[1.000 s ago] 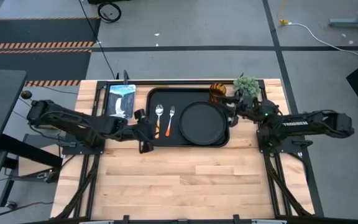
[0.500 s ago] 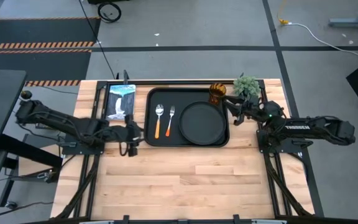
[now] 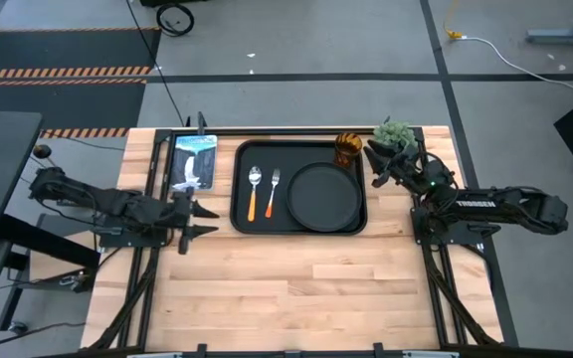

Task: Pick and place plate/cup/fork/spoon on tray
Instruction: Return to Home Position

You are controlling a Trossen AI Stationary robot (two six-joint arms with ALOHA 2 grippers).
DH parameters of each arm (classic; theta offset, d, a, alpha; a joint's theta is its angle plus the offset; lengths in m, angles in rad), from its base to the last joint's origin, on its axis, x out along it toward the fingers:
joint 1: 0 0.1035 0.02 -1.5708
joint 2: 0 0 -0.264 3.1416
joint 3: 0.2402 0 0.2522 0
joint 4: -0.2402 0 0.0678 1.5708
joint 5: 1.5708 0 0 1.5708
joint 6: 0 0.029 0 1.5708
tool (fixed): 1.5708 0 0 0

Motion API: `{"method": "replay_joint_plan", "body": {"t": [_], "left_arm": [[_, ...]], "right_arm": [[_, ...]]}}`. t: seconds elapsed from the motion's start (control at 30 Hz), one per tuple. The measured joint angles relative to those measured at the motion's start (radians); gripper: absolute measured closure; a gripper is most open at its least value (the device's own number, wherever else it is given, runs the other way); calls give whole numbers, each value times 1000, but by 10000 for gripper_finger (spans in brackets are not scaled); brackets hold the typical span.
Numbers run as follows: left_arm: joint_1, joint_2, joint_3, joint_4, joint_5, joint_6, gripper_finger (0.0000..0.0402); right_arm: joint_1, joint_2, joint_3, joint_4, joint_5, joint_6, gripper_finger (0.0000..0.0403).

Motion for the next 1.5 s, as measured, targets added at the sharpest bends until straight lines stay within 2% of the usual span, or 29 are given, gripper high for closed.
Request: {"method": "replay_joint_plan", "body": {"t": [0.2,0.5,1.03,1.3,1.5], "left_arm": [[-32,-149,-89,37,20,-14,230],[-86,-278,-142,45,20,-14,230],[-117,-289,-142,22,25,-11,230],[-120,-289,-142,22,69,42,230],[-177,-319,-142,24,69,103,230]], "right_arm": [[0,0,0,0,0,0,243],[0,0,0,0,0,0,243],[0,0,0,0,0,-1,243],[0,0,0,0,0,-1,243],[0,1,0,-1,1,-1,243]]}}
